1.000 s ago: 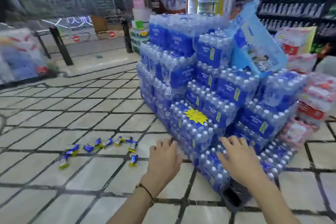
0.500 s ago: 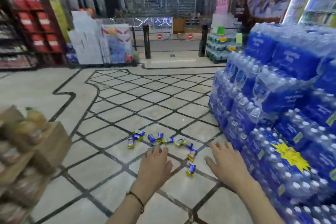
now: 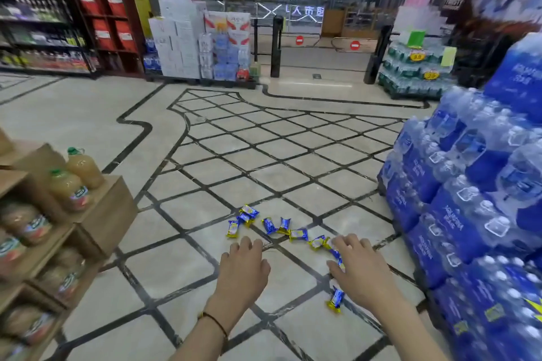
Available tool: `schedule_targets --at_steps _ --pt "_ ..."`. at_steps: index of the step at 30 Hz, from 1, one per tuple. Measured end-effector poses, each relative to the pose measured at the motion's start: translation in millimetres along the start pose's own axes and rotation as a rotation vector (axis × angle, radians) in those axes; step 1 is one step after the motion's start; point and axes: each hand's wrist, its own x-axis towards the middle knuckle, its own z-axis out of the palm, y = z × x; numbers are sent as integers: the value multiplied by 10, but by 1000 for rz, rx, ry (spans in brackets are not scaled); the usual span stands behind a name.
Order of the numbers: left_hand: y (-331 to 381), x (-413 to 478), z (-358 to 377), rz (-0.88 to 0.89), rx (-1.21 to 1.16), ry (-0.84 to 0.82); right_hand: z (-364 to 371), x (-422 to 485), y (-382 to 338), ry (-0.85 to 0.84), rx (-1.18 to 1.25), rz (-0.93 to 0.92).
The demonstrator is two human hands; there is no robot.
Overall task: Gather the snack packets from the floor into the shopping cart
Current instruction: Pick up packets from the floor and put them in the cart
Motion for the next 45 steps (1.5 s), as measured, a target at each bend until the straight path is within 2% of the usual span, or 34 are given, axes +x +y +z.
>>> schedule_targets --at_steps 8,13,18,25,34,40,45 --pt "-408 1469 78 -146 52 -88 385 1919 -170 -58 115 -120" --pt "-785 2146 9 -234 -29 -86 347 3015 -410 -42 121 -214" --pt "-1267 2879 178 -322 -56 -133 490 3965 -634 -31 101 -221" --pt "-1854 4371 483 -268 -91 -200 959 5226 -807 -73 81 -107" --pt "-2192 6017 703 -77 29 -335 1302 6551 -949 -95 80 -35" --pt "-2464 6829 1288 -86 65 -420 2090 7288 -763 -215 125 -21" --pt "-2689 7417 2163 -155 88 -515 3015 7874 -590 -318 158 -21"
